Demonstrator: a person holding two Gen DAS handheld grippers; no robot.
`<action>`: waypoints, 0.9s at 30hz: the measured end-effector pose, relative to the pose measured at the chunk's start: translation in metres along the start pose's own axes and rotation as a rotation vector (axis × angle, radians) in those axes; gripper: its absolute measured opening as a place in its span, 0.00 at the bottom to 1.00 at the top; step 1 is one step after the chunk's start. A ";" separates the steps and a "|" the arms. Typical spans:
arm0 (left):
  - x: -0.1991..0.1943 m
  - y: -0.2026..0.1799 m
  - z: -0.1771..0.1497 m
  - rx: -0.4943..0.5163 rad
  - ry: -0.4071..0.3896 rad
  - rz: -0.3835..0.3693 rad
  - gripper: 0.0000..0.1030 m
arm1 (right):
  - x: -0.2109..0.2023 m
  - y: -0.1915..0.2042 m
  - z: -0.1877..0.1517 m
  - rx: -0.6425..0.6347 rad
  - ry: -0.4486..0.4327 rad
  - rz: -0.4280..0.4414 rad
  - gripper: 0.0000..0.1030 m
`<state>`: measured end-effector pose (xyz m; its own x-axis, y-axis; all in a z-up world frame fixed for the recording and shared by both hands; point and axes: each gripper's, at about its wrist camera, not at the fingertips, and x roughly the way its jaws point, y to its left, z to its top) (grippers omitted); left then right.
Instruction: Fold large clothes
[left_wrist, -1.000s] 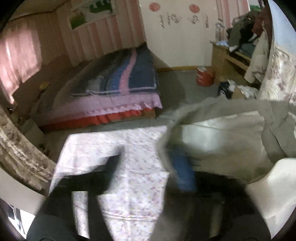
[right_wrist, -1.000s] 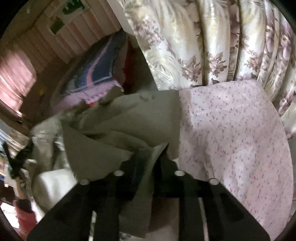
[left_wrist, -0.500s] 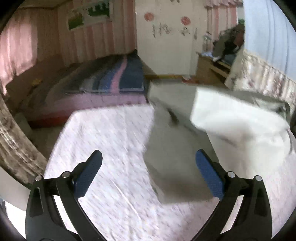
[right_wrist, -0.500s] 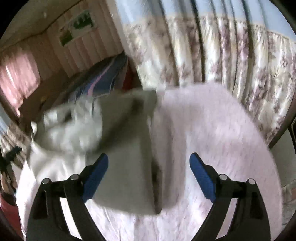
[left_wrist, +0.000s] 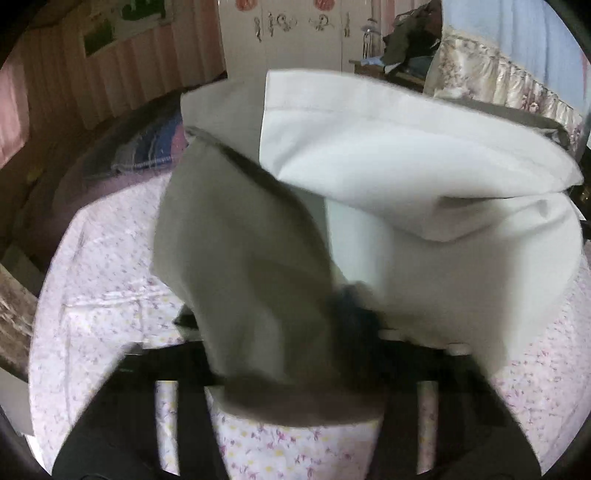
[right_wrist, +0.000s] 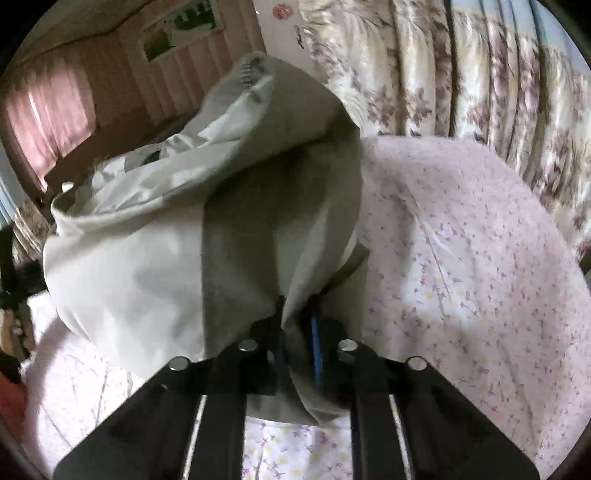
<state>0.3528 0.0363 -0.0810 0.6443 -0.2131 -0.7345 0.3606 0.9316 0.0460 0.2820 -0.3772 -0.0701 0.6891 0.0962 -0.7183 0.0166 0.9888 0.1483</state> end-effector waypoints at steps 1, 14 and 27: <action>-0.006 0.001 0.001 -0.009 -0.006 -0.022 0.15 | -0.003 0.003 0.001 -0.008 -0.007 0.002 0.06; -0.164 -0.015 -0.071 -0.052 -0.178 -0.196 0.07 | -0.122 0.032 -0.039 0.004 -0.125 0.235 0.04; -0.240 -0.014 -0.193 -0.134 -0.099 -0.137 0.15 | -0.185 0.009 -0.148 -0.016 -0.017 0.224 0.05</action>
<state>0.0631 0.1311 -0.0359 0.6608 -0.3625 -0.6572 0.3612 0.9212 -0.1449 0.0474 -0.3694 -0.0370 0.6865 0.3121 -0.6567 -0.1499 0.9445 0.2923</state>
